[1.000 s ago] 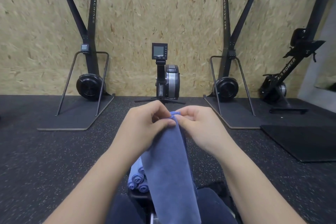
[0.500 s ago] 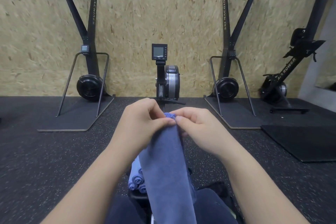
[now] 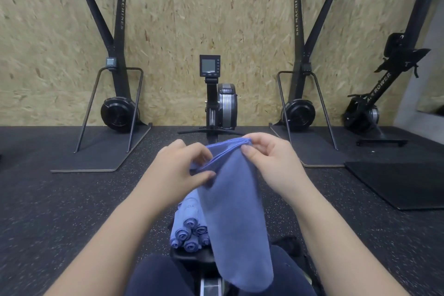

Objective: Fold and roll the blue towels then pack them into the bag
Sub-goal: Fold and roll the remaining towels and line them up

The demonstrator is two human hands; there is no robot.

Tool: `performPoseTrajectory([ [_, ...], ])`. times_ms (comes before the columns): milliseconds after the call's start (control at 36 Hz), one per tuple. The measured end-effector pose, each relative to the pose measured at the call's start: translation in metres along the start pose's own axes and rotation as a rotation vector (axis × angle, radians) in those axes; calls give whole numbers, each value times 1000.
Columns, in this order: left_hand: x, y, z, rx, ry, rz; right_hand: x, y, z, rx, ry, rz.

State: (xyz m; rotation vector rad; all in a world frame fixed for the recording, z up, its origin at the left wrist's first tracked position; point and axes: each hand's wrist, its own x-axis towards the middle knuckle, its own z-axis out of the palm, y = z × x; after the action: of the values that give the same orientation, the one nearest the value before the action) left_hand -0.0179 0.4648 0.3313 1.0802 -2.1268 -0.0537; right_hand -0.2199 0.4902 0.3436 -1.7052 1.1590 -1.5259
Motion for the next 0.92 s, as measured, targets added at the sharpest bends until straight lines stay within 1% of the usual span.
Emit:
performPoseTrajectory([
  [56, 0, -5, -1, 49, -55, 4, 3, 4, -5, 8, 22, 6],
  [111, 2, -10, -2, 156, -116, 35, 5, 7, -9, 7, 27, 15],
  [167, 6, -18, 0, 249, -192, 65, 6, 10, -13, 13, -7, 34],
  [194, 7, -21, 0, 243, -203, 75, 5, 10, -14, -11, -26, 46],
  [222, 8, -24, 0, 202, -182, 90, 5, 12, -16, -76, -27, 52],
  [278, 8, -28, 0, 110, -63, 167, 6, 19, -19, -330, 26, 33],
  [333, 8, -28, 1, 109, -21, 229, 7, 25, -20, -554, 75, 11],
  [389, 9, -27, 4, 128, -4, 268, 8, 29, -17, -617, 78, 24],
  [444, 8, -27, 8, 83, 15, 250, 8, 32, -15, -625, 52, 60],
  [556, 5, -30, 14, -21, -5, 197, 7, 40, -11, -611, 30, 113],
  [639, 3, -28, 19, -63, 17, 154, 6, 47, -5, -574, 63, 117],
  [806, 3, -25, 31, -113, 83, 76, 6, 56, 9, -403, 148, 158],
  [917, 7, -24, 36, -205, 90, -98, 8, 70, 16, -342, 209, 139],
])
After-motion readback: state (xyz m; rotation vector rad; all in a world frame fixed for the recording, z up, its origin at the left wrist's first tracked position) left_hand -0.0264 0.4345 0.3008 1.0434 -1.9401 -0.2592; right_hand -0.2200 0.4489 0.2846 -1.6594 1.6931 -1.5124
